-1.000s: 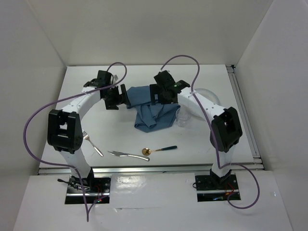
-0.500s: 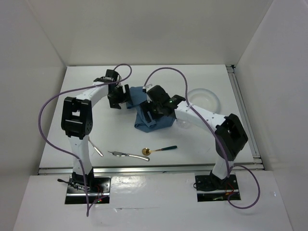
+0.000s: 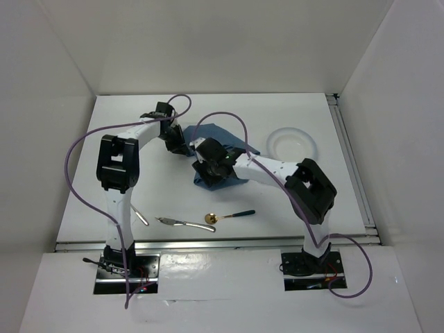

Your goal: Set the dinner table for one person

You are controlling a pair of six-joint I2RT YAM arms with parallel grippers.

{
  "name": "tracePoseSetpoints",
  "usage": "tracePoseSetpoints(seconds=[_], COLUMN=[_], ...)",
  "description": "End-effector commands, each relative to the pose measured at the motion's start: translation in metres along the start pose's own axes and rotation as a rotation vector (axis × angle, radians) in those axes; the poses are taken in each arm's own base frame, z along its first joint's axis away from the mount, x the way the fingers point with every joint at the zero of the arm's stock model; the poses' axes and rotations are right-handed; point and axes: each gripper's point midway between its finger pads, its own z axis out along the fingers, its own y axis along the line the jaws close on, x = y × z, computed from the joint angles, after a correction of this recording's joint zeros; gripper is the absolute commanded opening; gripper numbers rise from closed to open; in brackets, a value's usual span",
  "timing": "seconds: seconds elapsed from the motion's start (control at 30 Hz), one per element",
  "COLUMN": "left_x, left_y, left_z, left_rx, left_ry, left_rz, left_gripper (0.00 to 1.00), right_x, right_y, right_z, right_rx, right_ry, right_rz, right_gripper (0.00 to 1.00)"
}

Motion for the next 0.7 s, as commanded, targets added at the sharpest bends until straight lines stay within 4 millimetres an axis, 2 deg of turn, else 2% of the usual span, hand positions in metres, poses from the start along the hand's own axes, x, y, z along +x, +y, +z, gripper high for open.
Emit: tracePoseSetpoints(seconds=[0.0,0.03,0.13,0.2,0.27,0.3,0.4,0.47,0.5,0.53,0.63,0.67], left_x=[-0.005,-0.008,-0.008,-0.008,-0.010,-0.020,-0.033,-0.047,-0.052,-0.062,-0.081,-0.091], left_y=[-0.007,-0.008,-0.008,-0.011,-0.014,-0.015,-0.022,-0.024,-0.032,-0.027,-0.033,-0.036], left_z=[-0.004,-0.008,-0.010,-0.015,-0.021,-0.029,-0.057,-0.082,-0.100,-0.114,-0.152,-0.175], left_rx=[0.021,0.018,0.017,0.016,0.020,0.021,0.038,0.095,0.141,0.153,0.182,0.194], left_ry=[-0.006,-0.019,-0.018,-0.016,-0.024,-0.055,-0.105,-0.134,-0.153,-0.186,-0.270,-0.327], left_rz=[0.001,0.004,0.013,0.012,0.024,0.025,0.040,0.023,0.014,0.002,0.011,0.029], left_gripper=[0.23,0.15,0.00,0.00,0.00,0.00,0.00,0.00,0.00,0.00,0.00,0.00], right_x=[-0.009,-0.007,0.000,0.009,0.007,0.007,-0.006,-0.023,-0.034,-0.045,-0.072,-0.082], right_y=[-0.007,-0.009,-0.014,-0.017,-0.019,-0.023,-0.030,-0.036,-0.038,-0.045,-0.062,-0.067], right_z=[0.014,0.017,0.025,0.027,0.020,0.020,0.003,-0.018,-0.027,-0.042,-0.070,-0.084], right_rx=[0.047,0.062,0.111,0.124,0.134,0.155,0.196,0.204,0.211,0.217,0.231,0.236], right_ry=[-0.037,-0.030,-0.013,0.006,-0.012,-0.015,-0.057,-0.116,-0.149,-0.189,-0.278,-0.316], right_rz=[-0.006,-0.007,-0.006,-0.009,0.002,0.002,0.020,0.041,0.047,0.059,0.092,0.097], right_gripper=[0.54,0.52,0.48,0.35,0.18,0.00,0.00,0.00,0.00,0.00,0.00,0.00])
